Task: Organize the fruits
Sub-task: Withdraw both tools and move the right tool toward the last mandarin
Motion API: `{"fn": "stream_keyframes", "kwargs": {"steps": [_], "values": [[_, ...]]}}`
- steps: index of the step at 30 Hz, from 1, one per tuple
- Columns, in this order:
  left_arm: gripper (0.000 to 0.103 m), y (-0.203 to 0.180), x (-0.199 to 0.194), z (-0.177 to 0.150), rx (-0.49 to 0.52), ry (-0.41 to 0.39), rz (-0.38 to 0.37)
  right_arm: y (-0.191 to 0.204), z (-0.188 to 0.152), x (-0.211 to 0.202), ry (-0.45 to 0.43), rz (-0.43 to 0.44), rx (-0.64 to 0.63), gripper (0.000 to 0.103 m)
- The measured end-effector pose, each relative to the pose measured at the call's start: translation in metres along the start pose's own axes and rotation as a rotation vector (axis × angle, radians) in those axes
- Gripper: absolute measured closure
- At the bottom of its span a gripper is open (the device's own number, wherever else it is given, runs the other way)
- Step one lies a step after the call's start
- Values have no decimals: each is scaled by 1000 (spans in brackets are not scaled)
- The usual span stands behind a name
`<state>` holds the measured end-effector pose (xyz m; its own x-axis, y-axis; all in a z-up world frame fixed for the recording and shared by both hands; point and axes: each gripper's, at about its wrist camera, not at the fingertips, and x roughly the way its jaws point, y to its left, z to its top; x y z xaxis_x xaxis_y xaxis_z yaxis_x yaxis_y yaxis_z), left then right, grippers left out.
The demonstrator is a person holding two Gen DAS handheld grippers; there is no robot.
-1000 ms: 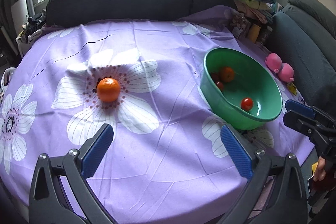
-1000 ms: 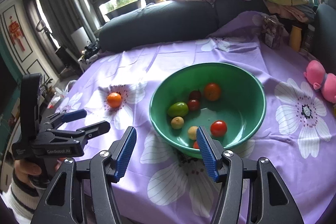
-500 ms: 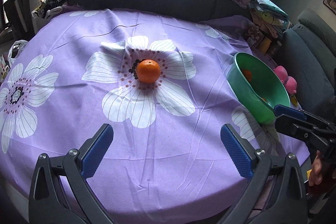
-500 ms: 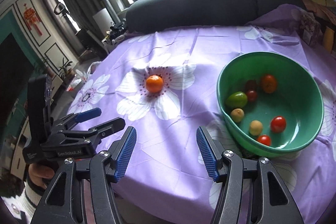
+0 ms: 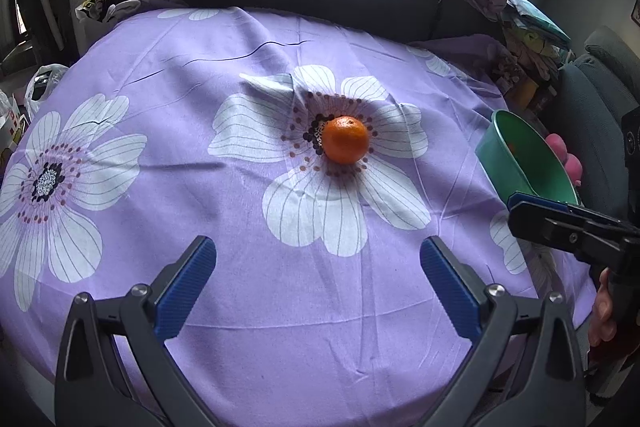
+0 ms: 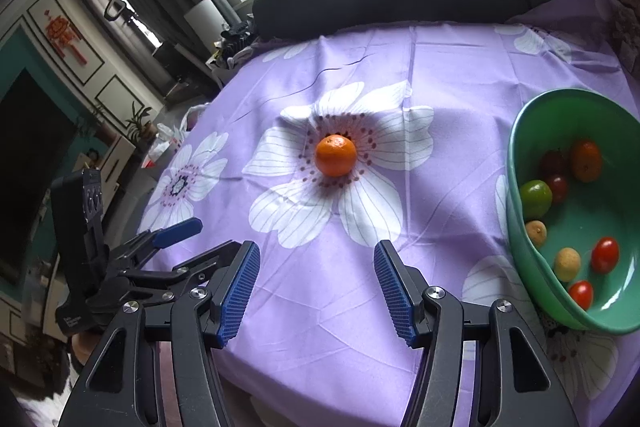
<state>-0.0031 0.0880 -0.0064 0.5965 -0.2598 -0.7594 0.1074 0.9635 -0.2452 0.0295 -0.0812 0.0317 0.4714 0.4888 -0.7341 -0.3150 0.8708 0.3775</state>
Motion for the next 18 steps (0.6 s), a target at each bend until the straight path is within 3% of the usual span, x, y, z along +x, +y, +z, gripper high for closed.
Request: {"fn": "stream_keyframes", "kwargs": {"steps": [18], "values": [[1, -11, 40, 50, 154, 25, 2, -12, 48, 52, 44, -3, 34, 43]]}}
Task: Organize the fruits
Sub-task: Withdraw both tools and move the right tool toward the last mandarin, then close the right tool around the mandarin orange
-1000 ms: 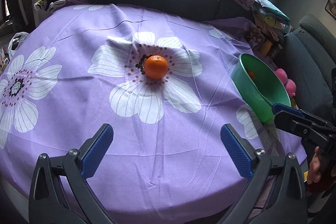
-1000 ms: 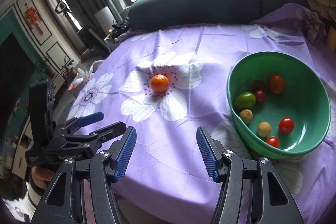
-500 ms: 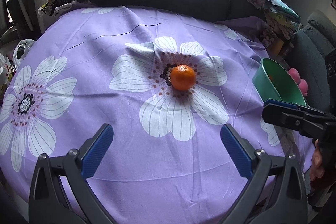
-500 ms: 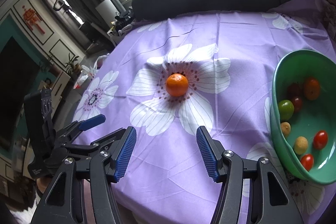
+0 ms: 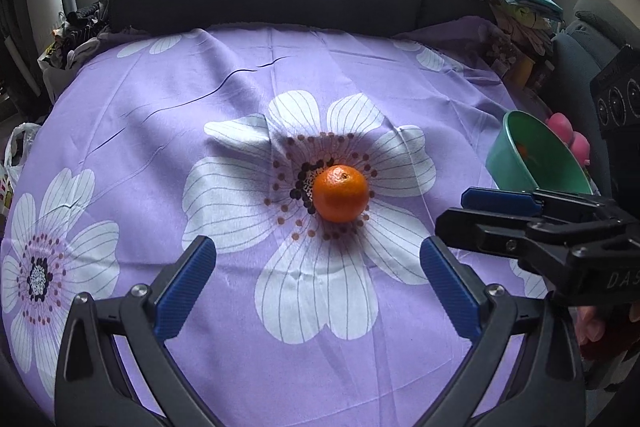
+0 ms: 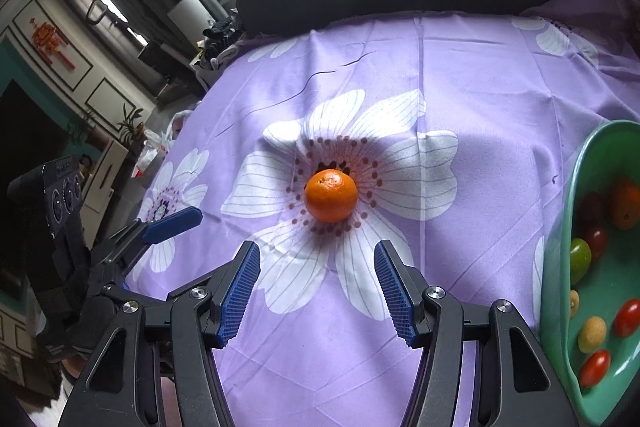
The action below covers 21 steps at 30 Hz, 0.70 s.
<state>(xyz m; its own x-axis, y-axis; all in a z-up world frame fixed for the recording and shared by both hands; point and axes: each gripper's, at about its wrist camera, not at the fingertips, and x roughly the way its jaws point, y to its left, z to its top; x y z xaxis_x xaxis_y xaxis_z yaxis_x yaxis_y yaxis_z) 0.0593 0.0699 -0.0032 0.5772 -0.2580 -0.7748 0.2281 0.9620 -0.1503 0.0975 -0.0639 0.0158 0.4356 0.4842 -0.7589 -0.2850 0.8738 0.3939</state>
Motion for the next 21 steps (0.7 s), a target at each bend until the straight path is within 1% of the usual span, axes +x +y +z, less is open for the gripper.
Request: {"fn": "stream_keyframes", "kwargs": {"steps": [2, 7, 10, 14, 17, 21], "values": [[1, -1, 7, 3, 17, 17, 3, -4, 4, 5, 2, -4, 11, 43], [1, -5, 23, 8, 84, 57, 0, -15, 15, 18, 25, 38, 63, 43], [1, -3, 31, 15, 79, 75, -34, -19, 24, 30, 47, 54, 89, 43], [1, -4, 42, 21, 82, 103, -25, -24, 30, 42, 57, 86, 127, 43], [1, -4, 48, 23, 64, 109, -38, -27, 33, 49, 65, 82, 132, 43], [2, -10, 54, 26, 74, 102, -38, -27, 35, 58, 83, 80, 125, 43]]}}
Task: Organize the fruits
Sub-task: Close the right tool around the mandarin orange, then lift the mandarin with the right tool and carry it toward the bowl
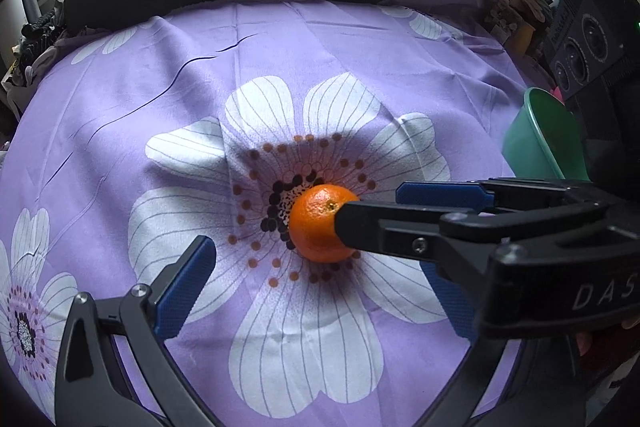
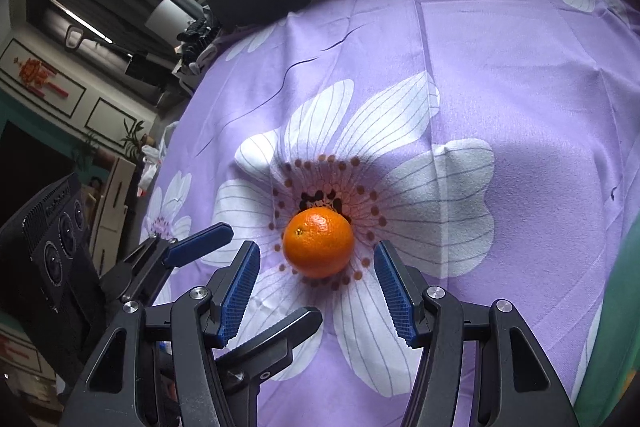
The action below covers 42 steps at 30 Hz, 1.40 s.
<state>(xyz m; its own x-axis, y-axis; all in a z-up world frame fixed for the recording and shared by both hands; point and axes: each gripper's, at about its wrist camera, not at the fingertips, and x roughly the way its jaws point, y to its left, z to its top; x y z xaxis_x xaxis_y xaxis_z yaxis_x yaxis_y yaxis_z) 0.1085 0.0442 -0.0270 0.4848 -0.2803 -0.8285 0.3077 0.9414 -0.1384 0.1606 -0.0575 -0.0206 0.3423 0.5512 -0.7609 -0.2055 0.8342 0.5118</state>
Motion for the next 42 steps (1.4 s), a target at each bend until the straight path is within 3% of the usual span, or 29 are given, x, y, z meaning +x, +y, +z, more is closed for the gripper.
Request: {"fn": "stream_keyframes", "kwargs": {"steps": [6, 11, 21, 25, 30, 42], "values": [[7, -4, 13, 7, 7, 8, -6, -4, 5, 9, 15, 0, 8, 43], [18, -4, 16, 8, 4, 6, -39, -5, 7, 12, 17, 1, 4, 43], [25, 4, 20, 7, -25, 11, -71, -5, 12, 20, 30, 33, 19, 43], [38, 7, 22, 8, -47, 13, -87, -2, 14, 24, 24, 20, 11, 49], [45, 10, 23, 6, -57, 20, -95, 0, 14, 29, 44, 19, 2, 55], [57, 9, 30, 4, -68, 42, -106, -2, 15, 35, 67, 13, -1, 55]]}}
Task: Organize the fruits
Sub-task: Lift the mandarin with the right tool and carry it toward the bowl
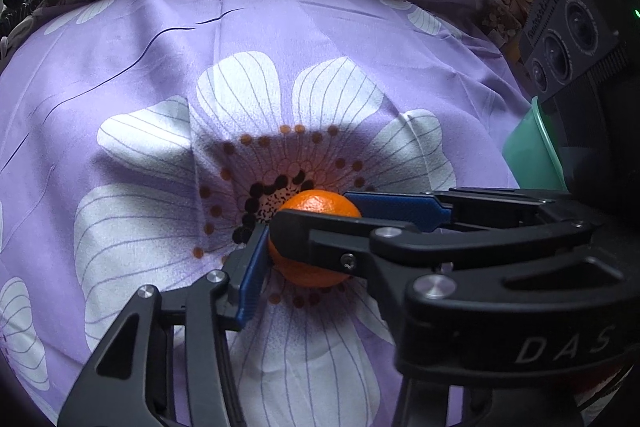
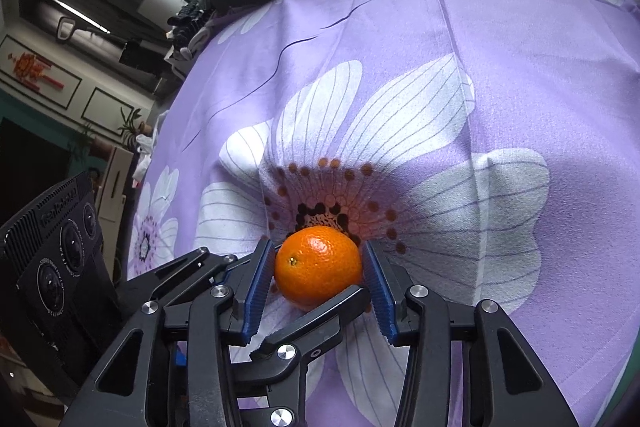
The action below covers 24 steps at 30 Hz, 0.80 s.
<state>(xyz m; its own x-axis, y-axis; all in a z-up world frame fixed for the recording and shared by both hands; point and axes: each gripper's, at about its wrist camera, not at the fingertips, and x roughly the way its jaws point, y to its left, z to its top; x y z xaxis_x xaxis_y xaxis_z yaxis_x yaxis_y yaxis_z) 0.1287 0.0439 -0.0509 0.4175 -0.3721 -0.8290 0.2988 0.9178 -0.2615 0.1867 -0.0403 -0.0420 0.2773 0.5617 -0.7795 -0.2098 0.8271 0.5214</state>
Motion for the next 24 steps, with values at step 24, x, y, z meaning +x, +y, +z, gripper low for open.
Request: {"fn": "stream_keyframes", "kwargs": {"steps": [24], "values": [[57, -14, -11, -8, 3, -15, -5, 0, -14, -14, -44, -3, 4, 57]]}}
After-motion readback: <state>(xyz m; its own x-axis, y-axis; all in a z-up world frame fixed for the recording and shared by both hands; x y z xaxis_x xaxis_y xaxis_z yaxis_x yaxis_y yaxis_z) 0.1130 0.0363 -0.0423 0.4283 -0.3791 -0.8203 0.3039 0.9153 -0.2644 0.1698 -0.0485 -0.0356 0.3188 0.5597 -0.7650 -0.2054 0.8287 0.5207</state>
